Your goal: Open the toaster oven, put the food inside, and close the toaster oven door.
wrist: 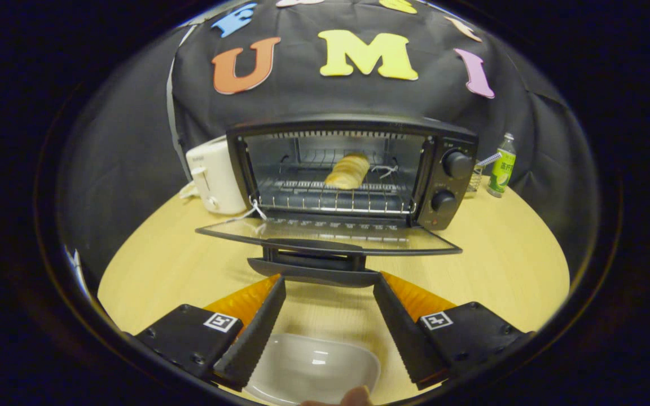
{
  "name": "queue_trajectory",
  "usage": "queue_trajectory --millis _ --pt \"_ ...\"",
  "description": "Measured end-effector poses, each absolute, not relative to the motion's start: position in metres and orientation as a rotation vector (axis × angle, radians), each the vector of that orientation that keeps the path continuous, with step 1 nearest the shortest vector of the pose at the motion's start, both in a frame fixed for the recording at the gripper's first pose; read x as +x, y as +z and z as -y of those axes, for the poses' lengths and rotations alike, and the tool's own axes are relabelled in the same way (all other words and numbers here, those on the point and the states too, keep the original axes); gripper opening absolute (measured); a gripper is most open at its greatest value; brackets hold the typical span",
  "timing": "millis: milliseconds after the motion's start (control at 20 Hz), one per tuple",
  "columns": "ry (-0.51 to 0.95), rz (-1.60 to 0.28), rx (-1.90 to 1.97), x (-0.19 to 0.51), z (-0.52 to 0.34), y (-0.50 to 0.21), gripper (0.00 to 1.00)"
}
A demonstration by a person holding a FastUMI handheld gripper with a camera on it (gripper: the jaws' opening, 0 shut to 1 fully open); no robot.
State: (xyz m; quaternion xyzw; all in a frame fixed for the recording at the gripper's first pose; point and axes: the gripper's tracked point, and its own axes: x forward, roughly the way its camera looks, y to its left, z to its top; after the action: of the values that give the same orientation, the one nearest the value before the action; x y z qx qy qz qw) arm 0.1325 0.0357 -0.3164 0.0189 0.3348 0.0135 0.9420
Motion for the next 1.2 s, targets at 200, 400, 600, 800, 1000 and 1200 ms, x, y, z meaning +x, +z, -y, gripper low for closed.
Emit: queue_trajectory --millis 200,400,600,800,1000,1200 --pt "0.026 -0.592 0.1 0.157 -0.039 -0.29 1.0" --pt "0.014 -0.52 0.096 0.183 -0.039 -0.274 1.0" --pt "0.035 -0.456 0.099 0.187 -0.038 -0.254 1.0" --pt "0.047 -0.354 0.077 0.167 -0.031 -0.206 1.0" --pt "0.083 -0.269 0.066 0.125 -0.033 -0.16 1.0" --pt "0.074 -0.222 0.04 0.09 -0.036 -0.137 1.0"
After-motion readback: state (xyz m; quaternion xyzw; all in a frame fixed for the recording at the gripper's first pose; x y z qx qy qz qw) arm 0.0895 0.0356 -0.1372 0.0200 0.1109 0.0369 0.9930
